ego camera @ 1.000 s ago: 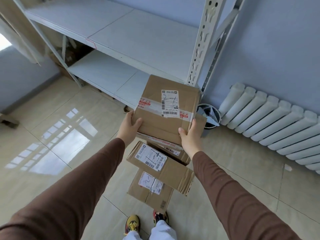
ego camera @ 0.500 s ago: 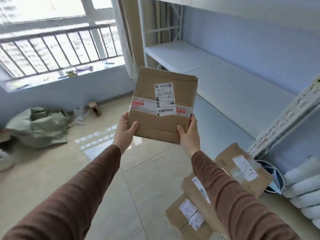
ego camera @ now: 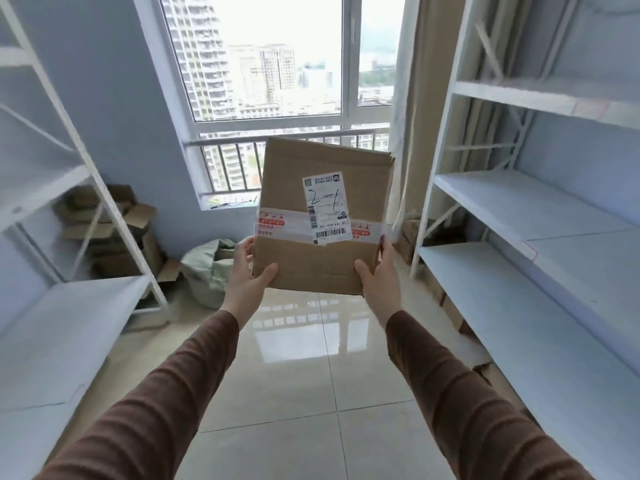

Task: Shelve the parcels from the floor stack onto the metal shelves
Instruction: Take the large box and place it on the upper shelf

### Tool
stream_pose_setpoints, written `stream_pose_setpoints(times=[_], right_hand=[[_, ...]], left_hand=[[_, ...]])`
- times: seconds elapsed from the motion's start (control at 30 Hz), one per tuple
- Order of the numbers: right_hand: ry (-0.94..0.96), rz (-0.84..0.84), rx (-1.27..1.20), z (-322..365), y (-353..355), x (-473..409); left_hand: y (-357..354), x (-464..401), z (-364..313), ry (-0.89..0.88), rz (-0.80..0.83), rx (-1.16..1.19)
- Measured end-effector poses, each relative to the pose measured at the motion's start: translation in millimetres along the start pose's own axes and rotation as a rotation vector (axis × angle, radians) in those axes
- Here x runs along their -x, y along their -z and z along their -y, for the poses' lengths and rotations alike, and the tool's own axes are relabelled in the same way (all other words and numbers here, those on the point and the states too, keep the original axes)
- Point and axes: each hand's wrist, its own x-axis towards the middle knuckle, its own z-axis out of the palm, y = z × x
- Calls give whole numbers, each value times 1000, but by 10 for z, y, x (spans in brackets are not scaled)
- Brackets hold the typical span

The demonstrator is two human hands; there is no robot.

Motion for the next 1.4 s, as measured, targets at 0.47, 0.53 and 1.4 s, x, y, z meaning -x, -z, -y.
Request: stream_pose_setpoints(times=[0.47,0.53,1.4], right_hand=[[216,328,-137,916,-2339,-968],[263,386,-172,1078,-2727,-1155],[652,1078,-811,5262,-7214,-428]], left_hand=[[1844,-877,86,-68,-349,8],[2115,-1031,45,-84,-402,7],[6569,-924,-2228,-207,-1138,-955]])
